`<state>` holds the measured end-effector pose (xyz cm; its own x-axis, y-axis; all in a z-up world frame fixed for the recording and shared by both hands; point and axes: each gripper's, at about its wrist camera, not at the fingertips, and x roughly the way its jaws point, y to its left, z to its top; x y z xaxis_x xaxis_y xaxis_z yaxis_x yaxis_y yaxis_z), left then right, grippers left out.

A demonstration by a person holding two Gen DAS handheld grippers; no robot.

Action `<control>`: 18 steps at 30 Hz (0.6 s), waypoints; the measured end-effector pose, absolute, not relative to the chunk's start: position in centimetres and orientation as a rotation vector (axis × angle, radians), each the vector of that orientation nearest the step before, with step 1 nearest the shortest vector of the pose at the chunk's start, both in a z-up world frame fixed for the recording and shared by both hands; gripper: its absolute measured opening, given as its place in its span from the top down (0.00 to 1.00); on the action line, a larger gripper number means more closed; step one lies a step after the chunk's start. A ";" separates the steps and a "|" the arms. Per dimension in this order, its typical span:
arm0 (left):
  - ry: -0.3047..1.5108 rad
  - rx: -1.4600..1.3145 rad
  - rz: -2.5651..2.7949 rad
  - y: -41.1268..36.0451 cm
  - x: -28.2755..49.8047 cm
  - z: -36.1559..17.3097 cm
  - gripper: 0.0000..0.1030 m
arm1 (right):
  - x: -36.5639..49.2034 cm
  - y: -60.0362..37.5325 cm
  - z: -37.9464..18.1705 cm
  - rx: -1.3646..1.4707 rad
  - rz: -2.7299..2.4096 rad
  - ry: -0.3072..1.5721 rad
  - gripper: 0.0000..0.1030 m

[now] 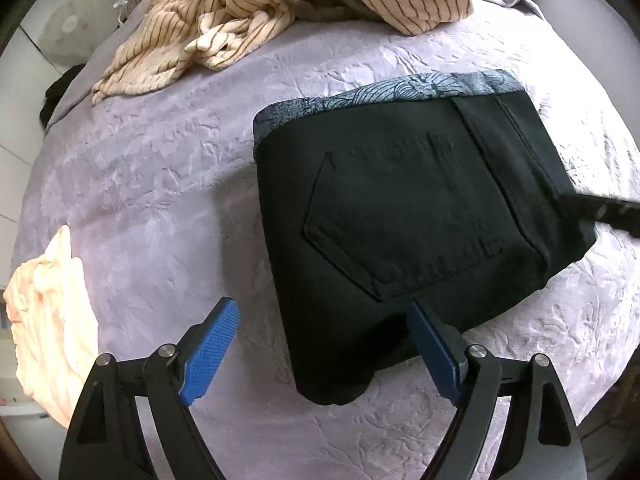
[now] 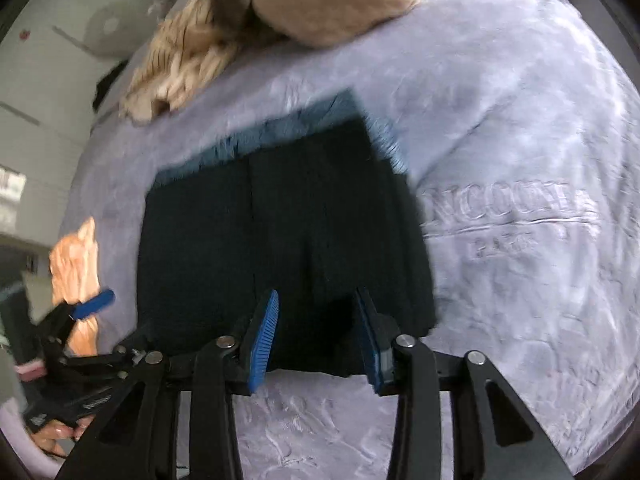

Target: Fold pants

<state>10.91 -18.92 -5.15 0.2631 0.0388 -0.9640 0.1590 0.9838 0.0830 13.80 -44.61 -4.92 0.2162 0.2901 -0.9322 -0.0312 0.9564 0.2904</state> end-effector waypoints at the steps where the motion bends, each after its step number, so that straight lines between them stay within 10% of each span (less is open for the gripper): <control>1: 1.309 0.173 -0.081 -18.8 11.0 -5.2 0.16 | 13.9 -44.2 -5.8 0.193 0.224 1.358 0.53; 18: 1.382 0.107 -0.035 -18.2 13.1 -6.3 0.16 | 14.2 -45.1 -7.0 0.213 0.288 1.385 0.51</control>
<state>13.06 -18.24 -6.33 0.1880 0.0382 -0.9814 0.0875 0.9946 0.0555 14.20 -45.12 -6.95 0.1589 0.3239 -0.9327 -0.0755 0.9459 0.3156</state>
